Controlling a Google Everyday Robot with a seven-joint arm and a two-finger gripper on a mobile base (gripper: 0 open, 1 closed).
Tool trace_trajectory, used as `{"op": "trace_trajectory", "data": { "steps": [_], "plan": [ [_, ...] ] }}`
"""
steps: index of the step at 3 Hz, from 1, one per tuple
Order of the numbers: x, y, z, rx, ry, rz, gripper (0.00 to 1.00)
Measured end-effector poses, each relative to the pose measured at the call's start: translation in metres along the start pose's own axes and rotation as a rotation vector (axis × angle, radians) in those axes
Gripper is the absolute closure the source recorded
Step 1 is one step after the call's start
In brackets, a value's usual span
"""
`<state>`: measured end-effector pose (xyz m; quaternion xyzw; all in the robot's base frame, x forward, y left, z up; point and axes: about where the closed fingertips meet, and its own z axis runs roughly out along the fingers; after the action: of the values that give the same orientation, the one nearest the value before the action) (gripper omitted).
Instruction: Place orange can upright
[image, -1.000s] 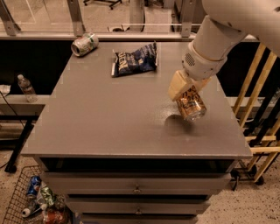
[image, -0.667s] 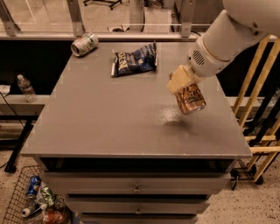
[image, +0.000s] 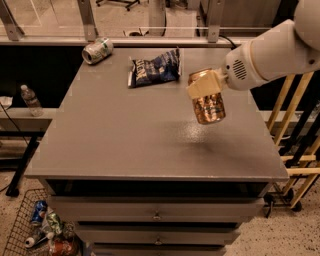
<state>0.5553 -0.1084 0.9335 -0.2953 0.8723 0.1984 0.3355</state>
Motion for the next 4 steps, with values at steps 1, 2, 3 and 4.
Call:
{"op": "trace_trajectory", "data": {
  "steps": [1,2,3,4],
  "plan": [
    [0.000,0.007,0.000,0.002,-0.017,-0.047,1.00],
    [-0.008,0.024,0.016,-0.008,-0.051,-0.179,1.00],
    [-0.014,0.036,0.042,-0.042,-0.089,-0.284,1.00],
    [-0.015,0.040,0.060,-0.095,-0.156,-0.321,1.00]
  ]
}}
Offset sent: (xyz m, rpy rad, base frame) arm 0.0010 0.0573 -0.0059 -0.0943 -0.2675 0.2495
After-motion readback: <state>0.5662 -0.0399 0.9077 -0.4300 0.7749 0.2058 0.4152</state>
